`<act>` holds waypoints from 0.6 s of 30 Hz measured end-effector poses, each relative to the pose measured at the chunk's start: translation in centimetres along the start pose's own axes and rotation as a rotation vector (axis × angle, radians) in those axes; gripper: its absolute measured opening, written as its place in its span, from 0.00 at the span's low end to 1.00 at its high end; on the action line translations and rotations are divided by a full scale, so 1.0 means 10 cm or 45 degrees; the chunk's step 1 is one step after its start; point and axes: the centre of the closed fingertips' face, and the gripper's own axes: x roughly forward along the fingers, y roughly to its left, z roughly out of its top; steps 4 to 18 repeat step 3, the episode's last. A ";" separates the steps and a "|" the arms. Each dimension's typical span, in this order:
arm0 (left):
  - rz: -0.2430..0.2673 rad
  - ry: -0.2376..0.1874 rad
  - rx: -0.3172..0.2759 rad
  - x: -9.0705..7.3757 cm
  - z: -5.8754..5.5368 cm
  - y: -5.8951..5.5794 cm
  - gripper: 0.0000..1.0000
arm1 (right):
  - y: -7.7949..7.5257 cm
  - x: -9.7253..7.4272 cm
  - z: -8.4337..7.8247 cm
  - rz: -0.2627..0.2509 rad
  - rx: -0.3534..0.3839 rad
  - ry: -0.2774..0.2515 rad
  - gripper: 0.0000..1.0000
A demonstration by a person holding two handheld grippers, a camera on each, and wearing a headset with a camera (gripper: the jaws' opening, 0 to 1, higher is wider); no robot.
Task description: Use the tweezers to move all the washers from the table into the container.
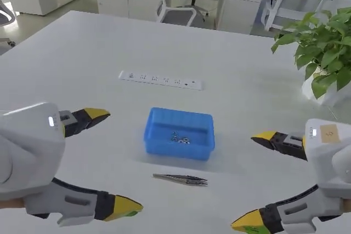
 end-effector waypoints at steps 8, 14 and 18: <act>-0.028 0.016 -0.003 0.01 -0.03 -0.02 0.99 | 0.03 0.03 0.00 0.010 -0.032 0.011 1.00; -0.028 0.016 -0.003 0.01 -0.03 -0.02 0.99 | 0.03 0.03 0.00 0.010 -0.032 0.011 1.00; -0.028 0.016 -0.003 0.01 -0.03 -0.02 0.99 | 0.03 0.03 0.00 0.010 -0.032 0.011 1.00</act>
